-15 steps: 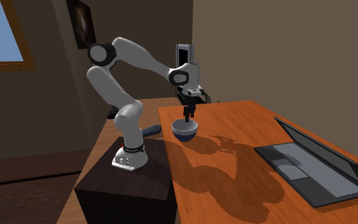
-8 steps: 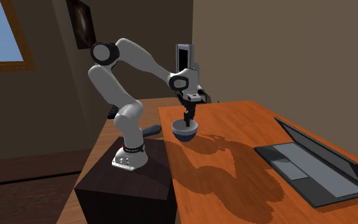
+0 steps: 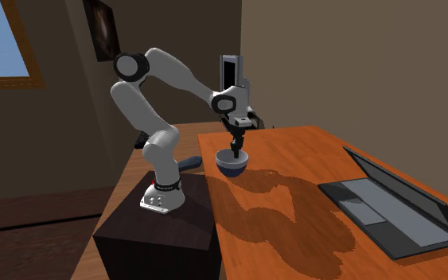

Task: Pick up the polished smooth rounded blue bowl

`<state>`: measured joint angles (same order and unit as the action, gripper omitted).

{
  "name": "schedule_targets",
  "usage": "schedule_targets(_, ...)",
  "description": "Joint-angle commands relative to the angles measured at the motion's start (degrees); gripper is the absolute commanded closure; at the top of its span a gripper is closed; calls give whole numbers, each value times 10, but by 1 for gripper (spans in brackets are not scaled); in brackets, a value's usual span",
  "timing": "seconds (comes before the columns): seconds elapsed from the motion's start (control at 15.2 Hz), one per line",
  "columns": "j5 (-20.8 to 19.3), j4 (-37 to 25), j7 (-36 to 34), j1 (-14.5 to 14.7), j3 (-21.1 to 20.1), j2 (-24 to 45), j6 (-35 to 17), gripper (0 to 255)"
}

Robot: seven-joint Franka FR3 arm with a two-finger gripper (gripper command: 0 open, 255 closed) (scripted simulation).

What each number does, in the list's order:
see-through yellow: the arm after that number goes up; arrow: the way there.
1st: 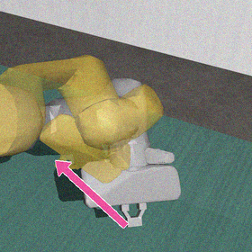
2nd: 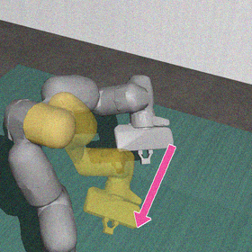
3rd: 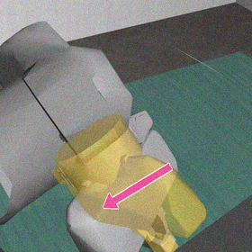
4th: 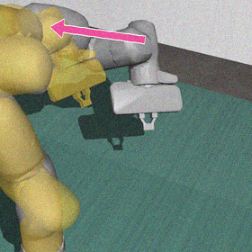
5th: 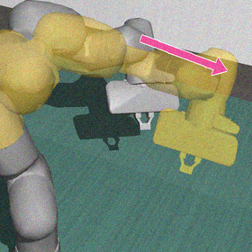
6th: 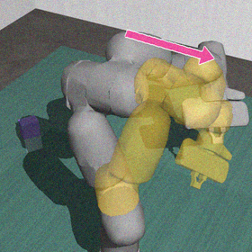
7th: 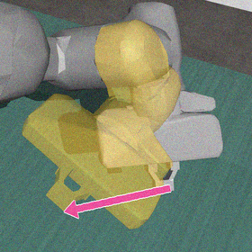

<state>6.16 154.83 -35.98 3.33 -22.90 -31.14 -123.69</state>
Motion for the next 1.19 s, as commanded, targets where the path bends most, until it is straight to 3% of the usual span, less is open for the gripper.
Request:
schedule_targets(0.0, 0, 0, 0, 0, 0, -1, 1, 255)
schedule_targets(1.12, -5, -85, 16, 2, 26, -52, 135, 255)
